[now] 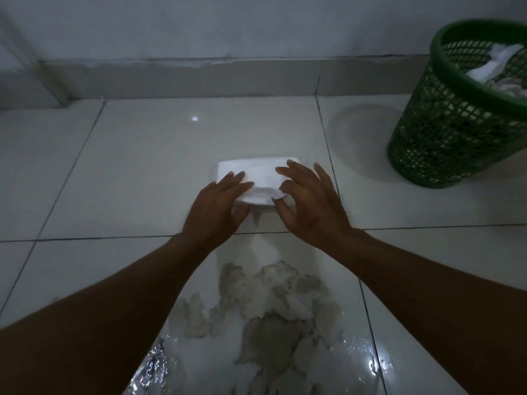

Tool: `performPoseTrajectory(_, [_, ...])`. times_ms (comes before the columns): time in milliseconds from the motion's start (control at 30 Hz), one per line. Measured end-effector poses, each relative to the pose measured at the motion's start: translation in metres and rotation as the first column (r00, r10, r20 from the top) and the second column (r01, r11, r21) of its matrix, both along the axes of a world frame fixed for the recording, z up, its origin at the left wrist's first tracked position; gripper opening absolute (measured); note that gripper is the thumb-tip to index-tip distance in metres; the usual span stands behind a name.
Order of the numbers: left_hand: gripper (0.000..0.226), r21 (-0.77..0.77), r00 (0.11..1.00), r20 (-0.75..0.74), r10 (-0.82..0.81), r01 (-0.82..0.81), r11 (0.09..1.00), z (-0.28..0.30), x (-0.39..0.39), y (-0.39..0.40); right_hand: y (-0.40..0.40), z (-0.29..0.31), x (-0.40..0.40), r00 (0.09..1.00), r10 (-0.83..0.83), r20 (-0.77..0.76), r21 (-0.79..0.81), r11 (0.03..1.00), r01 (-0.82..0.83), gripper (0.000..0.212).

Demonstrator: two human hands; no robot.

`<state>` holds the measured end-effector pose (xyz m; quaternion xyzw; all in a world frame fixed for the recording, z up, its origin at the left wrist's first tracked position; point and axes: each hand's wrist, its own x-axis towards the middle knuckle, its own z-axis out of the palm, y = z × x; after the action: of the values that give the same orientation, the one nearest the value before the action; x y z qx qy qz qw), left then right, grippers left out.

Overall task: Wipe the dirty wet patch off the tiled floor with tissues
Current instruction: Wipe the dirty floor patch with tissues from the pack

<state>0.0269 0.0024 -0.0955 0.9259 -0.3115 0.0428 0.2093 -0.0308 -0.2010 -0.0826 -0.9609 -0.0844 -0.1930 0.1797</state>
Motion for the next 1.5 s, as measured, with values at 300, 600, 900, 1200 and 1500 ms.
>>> performPoseTrajectory(300, [0.058, 0.099, 0.993, -0.071, 0.096, -0.089, 0.991, 0.008, 0.002, -0.015, -0.007, 0.029, -0.031, 0.997, -0.021, -0.068, 0.143, 0.989, 0.030, 0.016])
performPoseTrajectory(600, [0.055, 0.320, 0.992, -0.103, 0.076, -0.039, 0.947, 0.004, 0.010, -0.020, -0.011, 0.035, -0.051, 0.944, -0.328, -0.041, 0.437, 0.844, 0.312, 0.020])
performPoseTrajectory(900, [0.062, 0.500, 0.967, -0.207, 0.148, -0.025, 0.865, 0.025, 0.005, -0.031, 0.004, 0.051, -0.071, 0.888, -0.452, -0.081, 0.566, 0.713, 0.414, 0.033])
performPoseTrajectory(1200, [0.069, 0.149, 0.966, -0.254, 0.049, -0.011, 0.989, 0.043, -0.012, -0.028, 0.001, 0.062, -0.094, 0.940, -0.339, 0.037, 0.260, 0.912, 0.318, 0.023])
performPoseTrajectory(1500, [0.090, 0.003, 0.918, 0.020, -0.395, 0.395, 0.919, 0.067, -0.074, -0.018, -0.019, 0.054, -0.127, 1.000, -0.020, -0.007, -0.149, 0.989, 0.019, 0.026])
